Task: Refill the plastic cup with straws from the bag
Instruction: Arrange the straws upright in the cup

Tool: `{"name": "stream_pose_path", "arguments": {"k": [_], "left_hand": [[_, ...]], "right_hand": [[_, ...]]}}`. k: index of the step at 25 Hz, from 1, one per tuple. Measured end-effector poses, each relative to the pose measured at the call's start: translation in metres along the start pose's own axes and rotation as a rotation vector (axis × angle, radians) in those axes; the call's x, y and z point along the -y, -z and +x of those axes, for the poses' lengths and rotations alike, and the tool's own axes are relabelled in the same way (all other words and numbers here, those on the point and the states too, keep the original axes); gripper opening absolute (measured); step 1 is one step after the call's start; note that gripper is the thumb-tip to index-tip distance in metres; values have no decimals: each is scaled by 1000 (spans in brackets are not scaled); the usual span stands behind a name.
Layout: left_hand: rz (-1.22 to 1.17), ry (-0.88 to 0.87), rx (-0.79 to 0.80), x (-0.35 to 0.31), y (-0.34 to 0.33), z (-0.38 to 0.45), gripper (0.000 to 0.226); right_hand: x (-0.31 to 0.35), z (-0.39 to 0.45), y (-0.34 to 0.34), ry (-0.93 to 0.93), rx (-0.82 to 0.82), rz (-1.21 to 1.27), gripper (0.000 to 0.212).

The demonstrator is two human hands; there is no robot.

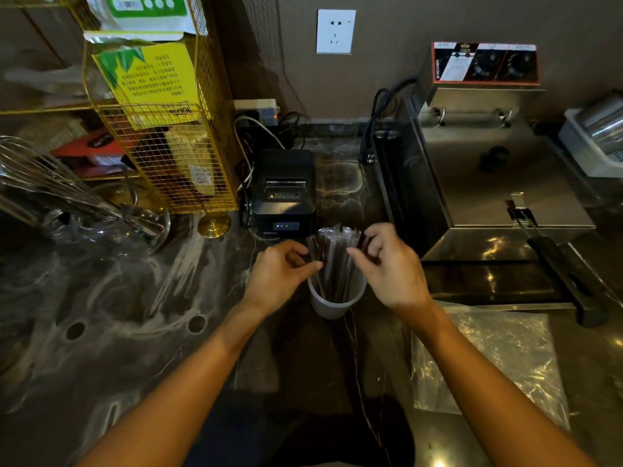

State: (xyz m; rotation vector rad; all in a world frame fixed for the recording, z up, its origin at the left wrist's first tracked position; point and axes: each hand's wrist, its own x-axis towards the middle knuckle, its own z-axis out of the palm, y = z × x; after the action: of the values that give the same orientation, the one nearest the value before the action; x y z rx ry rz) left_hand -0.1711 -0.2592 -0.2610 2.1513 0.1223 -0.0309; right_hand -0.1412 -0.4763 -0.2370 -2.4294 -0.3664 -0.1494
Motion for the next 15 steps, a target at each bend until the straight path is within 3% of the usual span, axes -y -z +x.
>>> {"name": "stream_pose_path", "arguments": {"k": [2, 4, 6, 9, 15], "left_hand": [[11, -51, 87, -1, -2, 6, 29], [63, -112, 182, -6, -3, 9, 23], [122, -145, 214, -11, -7, 13, 21], [164, -187, 195, -16, -11, 21, 22], [217, -257, 351, -27, 7, 38, 9]], "right_hand": [[-3, 5, 1, -209, 86, 78, 61], [-1, 8, -1, -318, 324, 130, 65], [-3, 10, -6, -280, 415, 187, 49], [-7, 14, -12, -203, 388, 245, 19], [-17, 35, 2, -86, 490, 212, 13]]}}
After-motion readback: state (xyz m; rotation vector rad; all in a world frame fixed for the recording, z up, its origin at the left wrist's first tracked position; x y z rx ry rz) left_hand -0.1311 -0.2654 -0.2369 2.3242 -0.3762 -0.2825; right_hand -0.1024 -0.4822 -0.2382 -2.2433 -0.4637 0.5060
